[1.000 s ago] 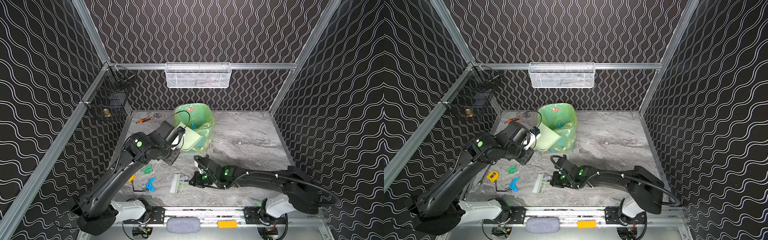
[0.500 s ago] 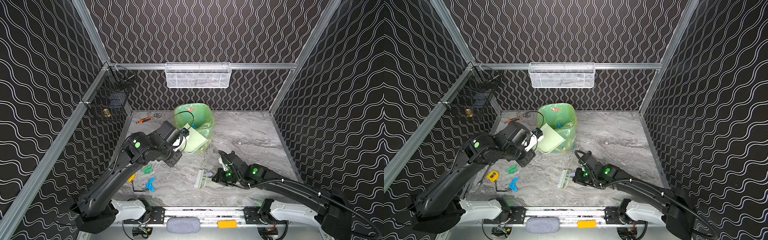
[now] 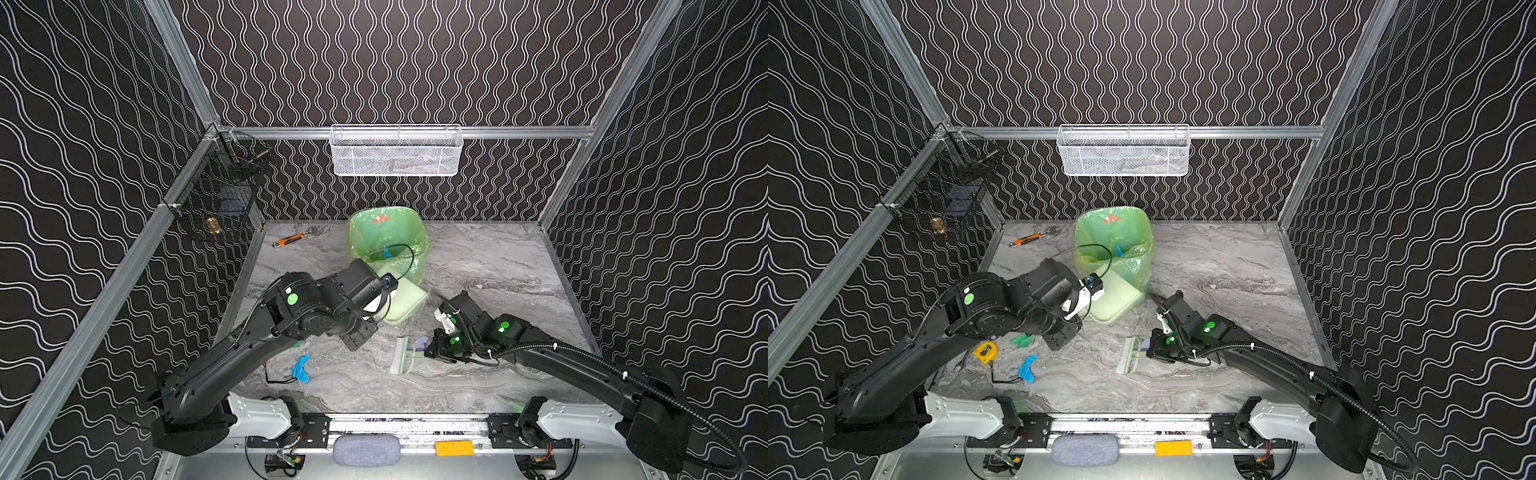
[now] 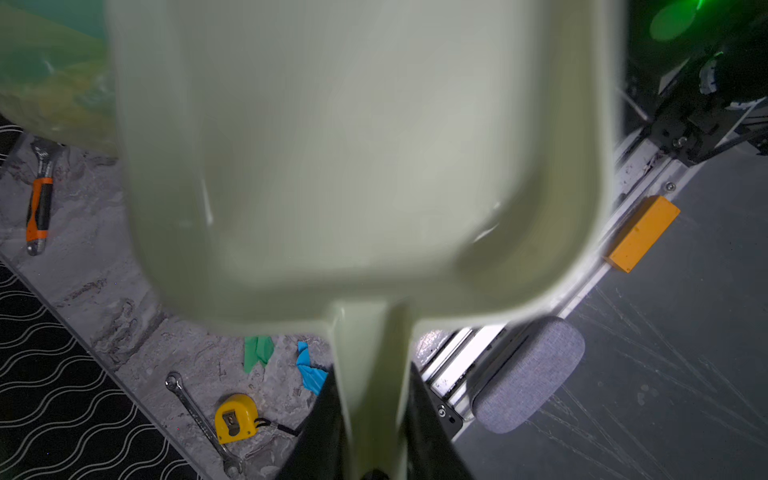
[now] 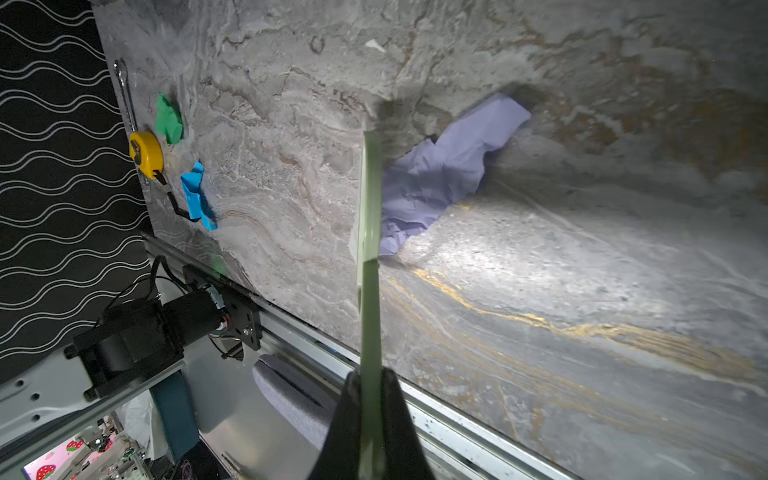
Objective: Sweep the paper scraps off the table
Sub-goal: 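Lower the empty dustpan near the lavender scrap while the right gripper brings the brush, then sweep the lavender scrap into the dustpan with the right gripper's brush while left holds it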
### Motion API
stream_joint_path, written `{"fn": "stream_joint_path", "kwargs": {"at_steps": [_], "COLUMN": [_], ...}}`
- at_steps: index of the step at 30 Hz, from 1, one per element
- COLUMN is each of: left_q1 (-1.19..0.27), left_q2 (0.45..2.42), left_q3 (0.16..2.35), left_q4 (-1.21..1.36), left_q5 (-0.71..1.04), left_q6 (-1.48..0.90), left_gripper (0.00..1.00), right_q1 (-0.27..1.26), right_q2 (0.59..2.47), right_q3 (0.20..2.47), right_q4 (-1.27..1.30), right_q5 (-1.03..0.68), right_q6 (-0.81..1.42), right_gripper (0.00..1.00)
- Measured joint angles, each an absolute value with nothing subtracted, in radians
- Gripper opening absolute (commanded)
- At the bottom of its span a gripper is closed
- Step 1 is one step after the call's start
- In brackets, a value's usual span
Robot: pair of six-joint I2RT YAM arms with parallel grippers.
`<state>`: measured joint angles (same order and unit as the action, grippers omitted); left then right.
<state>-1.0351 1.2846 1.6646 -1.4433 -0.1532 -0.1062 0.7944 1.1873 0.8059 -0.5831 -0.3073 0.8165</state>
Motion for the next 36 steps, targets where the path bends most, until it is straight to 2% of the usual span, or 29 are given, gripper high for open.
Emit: {"fn": "stream_joint_path", "kwargs": {"at_steps": [6,13,21,30,36], "left_q1": [-1.132,-1.273,-1.378,-1.381,-1.35], "left_q2": [1.291,1.312,1.312,1.346,1.403], "left_q3": [1.612,1.511,1.327,1.118,1.033], "left_q4": [-1.444,-1.396,-1.319,-1.181,-1.086], "left_q5": [-0.148,-0.143,-0.144,-0.141,-0.123], "left_q6": [-0.158,-0.249,-0.354,-0.427,-0.439], "left_gripper": [0.1,0.1,0.1,0.09,0.09], "right_q1": [0.668,0.598,0.523,0.496,0.496], "right_q2": [1.129,1.074,1.038,1.218,1.332], "right_q3": [0.804,0.905,1.06,1.267,1.326], "right_q4": [-0.706,-0.869,-1.072,-1.233,-1.263], "right_q5": [-0.348,-0.368,-0.305,-0.101,-0.024], "right_q6": [0.697,0.605,0.516,0.379,0.315], "right_gripper": [0.0,0.0,0.0,0.0,0.0]}}
